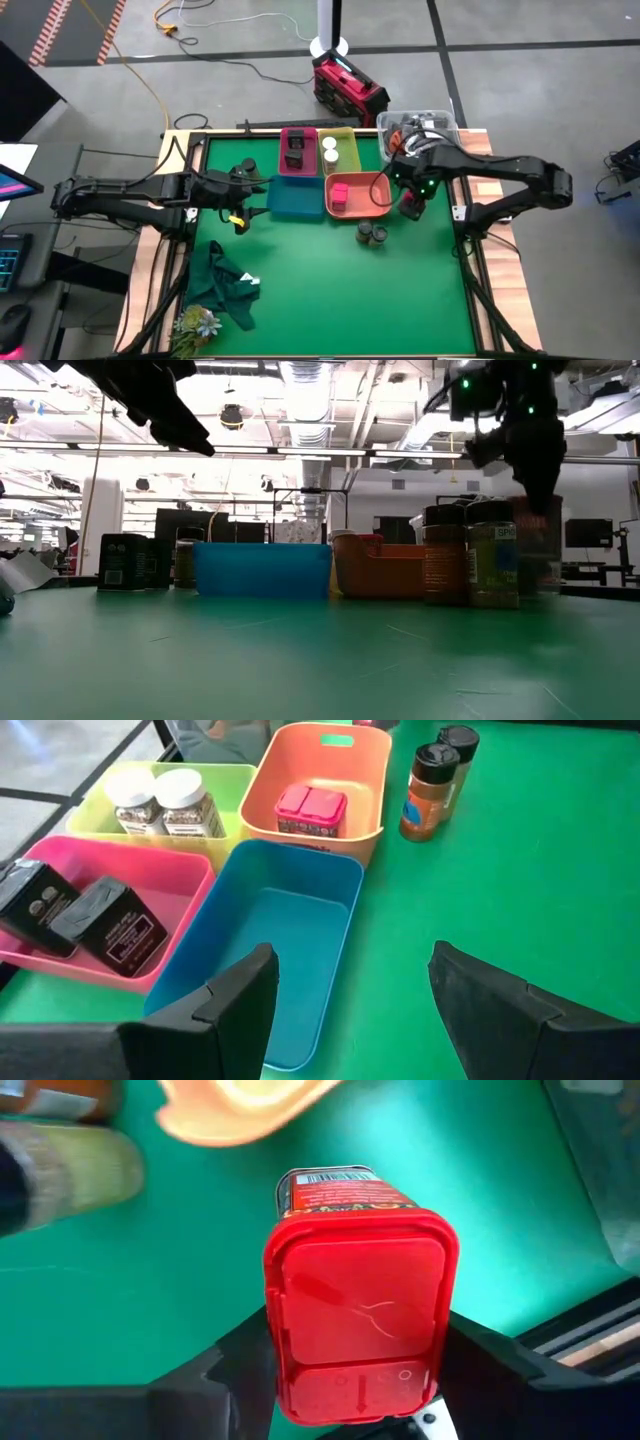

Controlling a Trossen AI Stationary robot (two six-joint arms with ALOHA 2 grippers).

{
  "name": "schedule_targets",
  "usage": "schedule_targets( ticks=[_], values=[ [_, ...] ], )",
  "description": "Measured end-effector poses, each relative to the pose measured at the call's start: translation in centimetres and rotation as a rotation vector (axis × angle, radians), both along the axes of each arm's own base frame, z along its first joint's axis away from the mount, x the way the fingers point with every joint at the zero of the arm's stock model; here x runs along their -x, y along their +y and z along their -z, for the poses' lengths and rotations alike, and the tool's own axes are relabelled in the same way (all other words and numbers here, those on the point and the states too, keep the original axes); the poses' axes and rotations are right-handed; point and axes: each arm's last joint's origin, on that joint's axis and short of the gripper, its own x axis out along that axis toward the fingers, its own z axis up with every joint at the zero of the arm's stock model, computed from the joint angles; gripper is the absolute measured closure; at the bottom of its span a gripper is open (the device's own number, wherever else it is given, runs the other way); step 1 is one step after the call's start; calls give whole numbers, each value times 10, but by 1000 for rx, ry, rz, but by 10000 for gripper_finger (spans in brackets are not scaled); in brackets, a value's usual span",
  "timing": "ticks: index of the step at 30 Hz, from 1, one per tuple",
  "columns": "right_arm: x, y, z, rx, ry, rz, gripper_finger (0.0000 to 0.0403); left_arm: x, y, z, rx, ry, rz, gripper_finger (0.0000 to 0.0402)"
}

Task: Sort spices by type
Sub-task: Put the red seasoning can into the orange bin

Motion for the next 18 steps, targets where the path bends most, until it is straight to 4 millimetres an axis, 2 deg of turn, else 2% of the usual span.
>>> schedule_targets(
  ticks=[5, 13, 18],
  values=[
    [-6, 7, -26, 53, -39, -36, 157, 0, -1, 0, 9, -3, -2, 155],
    [-18, 7, -77, 176, -228, -94, 157, -2, -2, -3, 9, -33, 8, 155],
    [-35, 2, -90, 239, -299, -195, 157, -3, -2, -5, 1, -62, -6, 155]
  ],
)
